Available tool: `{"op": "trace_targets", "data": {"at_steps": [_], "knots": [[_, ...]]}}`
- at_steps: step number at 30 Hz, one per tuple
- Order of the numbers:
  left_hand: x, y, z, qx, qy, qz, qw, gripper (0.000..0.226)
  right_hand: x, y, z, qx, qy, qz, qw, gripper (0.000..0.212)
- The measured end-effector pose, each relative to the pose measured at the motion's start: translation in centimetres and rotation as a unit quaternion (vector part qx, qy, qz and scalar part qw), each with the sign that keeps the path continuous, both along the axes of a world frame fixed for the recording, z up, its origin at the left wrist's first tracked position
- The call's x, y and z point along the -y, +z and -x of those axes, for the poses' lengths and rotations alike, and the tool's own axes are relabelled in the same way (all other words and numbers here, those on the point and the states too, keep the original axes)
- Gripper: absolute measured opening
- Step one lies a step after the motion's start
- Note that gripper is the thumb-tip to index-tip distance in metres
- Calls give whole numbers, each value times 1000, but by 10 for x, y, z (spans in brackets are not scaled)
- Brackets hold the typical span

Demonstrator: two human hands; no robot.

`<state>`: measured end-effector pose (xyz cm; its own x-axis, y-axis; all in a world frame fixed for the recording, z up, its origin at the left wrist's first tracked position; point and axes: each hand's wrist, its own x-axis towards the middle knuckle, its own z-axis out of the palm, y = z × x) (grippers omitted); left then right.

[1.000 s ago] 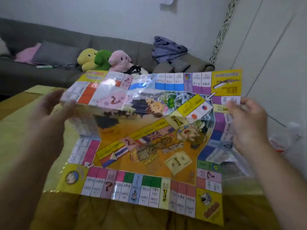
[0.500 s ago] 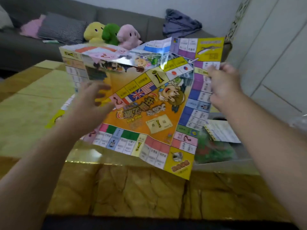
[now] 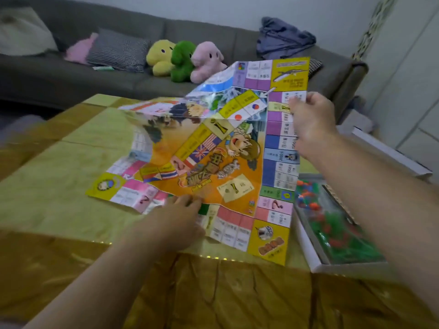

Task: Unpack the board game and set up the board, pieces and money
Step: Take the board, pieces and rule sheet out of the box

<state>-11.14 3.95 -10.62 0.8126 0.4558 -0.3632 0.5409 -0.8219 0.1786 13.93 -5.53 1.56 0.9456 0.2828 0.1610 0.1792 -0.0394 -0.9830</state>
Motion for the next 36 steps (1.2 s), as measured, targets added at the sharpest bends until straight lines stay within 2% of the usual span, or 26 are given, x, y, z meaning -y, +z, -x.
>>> {"op": "trace_targets", "data": {"at_steps": [4, 7, 11, 13, 16, 19, 21, 23, 27, 36], "knots": [[29, 8, -1, -43, 4, -22, 999, 83, -28, -3, -14, 73, -65, 3, 995, 9], [36, 7, -5, -60, 2, -30, 998, 85, -52, -3, -27, 153, -103, 30, 982, 26], [35, 3, -5, -45, -6, -45, 998, 80, -74, -5, -37, 186, -84, 84, 975, 24], [33, -1, -6, -45, -10, -47, 998, 81, -77, -8, -37, 202, -80, 145, 965, 33], [31, -5, -9, -44, -6, -38, 998, 82, -63, -19, -11, 287, -39, 276, 917, 53], [32, -9, -14, -39, 14, -1, 999, 85, -34, -48, 40, 359, 70, 353, 861, 69], [34, -7, -16, -48, 42, 26, 998, 89, -12, -72, 74, 388, 88, 403, 825, 72], [37, -5, -18, -55, 74, 57, 994, 90, 7, -93, 100, 370, 107, 458, 801, 75], [43, -4, -24, -71, 100, 72, 990, 93, 24, -132, 113, 220, 180, 546, 788, 85], [49, 2, -25, -108, 96, 68, 987, 108, 18, -157, 104, 205, 209, 562, 773, 78]]}}
